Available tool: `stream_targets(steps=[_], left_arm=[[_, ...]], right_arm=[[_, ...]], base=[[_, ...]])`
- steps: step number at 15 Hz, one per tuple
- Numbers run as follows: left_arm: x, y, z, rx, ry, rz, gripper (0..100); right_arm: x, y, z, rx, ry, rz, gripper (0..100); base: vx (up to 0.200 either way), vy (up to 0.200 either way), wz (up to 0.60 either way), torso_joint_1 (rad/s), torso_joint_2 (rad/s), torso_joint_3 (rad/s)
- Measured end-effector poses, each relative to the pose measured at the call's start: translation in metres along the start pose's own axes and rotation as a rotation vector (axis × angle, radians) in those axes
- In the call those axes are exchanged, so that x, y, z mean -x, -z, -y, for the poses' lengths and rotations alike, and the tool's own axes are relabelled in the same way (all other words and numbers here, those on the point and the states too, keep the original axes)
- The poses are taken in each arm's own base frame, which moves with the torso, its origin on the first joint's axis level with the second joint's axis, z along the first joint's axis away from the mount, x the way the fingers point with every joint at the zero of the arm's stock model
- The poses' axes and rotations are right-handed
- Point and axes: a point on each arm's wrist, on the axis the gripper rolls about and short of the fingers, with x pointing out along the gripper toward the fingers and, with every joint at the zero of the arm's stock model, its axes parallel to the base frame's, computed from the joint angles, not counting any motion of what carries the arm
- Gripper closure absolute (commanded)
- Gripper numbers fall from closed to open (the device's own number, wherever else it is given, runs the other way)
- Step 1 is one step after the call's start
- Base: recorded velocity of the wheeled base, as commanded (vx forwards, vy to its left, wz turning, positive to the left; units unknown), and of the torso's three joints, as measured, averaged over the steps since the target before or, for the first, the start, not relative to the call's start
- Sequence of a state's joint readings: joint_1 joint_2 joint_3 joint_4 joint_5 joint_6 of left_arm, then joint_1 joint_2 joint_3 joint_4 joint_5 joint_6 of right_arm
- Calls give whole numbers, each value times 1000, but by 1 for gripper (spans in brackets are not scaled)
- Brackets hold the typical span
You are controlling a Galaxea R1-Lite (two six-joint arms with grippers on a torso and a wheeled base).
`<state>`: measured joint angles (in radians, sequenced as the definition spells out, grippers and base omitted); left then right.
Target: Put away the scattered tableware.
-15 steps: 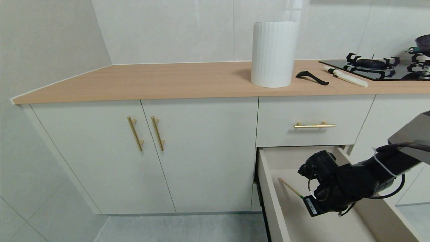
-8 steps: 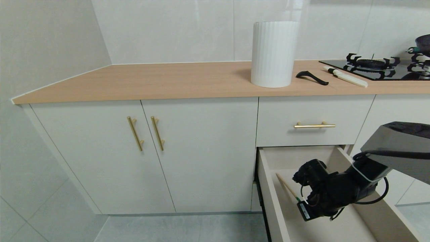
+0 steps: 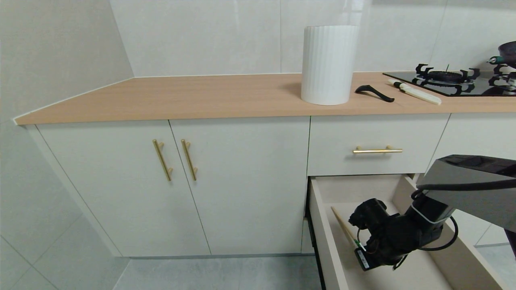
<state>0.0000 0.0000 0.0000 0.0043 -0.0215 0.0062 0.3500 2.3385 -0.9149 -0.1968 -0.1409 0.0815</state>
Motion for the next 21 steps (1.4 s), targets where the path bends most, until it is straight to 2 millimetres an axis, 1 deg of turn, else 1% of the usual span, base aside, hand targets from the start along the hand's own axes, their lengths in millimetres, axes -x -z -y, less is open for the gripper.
stream_targets(steps=[2,3,12,14,15,17,18,21], left_arm=[[0,0,0,0,0,0,0],[0,0,0,0,0,0,0],[0,0,0,0,0,0,0],[0,0,0,0,0,0,0],[0,0,0,0,0,0,0],[0,0,0,0,0,0,0],[0,0,0,0,0,0,0],[0,0,0,0,0,0,0]], right_arm=[[-1,1,0,1,0,-4,100],[-1,1,0,1,1,-5,0],[0,3,-1,-25,-2,-15,0],[8,4,2,-29,-8,-7,0],[16,4,6,-35,-20,5,0],[35,2,20,-51,-33,41,0],[46,-1,30,-55,-31,68,0],[84,-5,75,-100,-69,170,0]], base=[[0,0,0,0,0,0],[0,0,0,0,0,0],[0,0,0,0,0,0],[0,0,0,0,0,0],[0,0,0,0,0,0],[0,0,0,0,0,0],[0,0,0,0,0,0],[0,0,0,0,0,0]])
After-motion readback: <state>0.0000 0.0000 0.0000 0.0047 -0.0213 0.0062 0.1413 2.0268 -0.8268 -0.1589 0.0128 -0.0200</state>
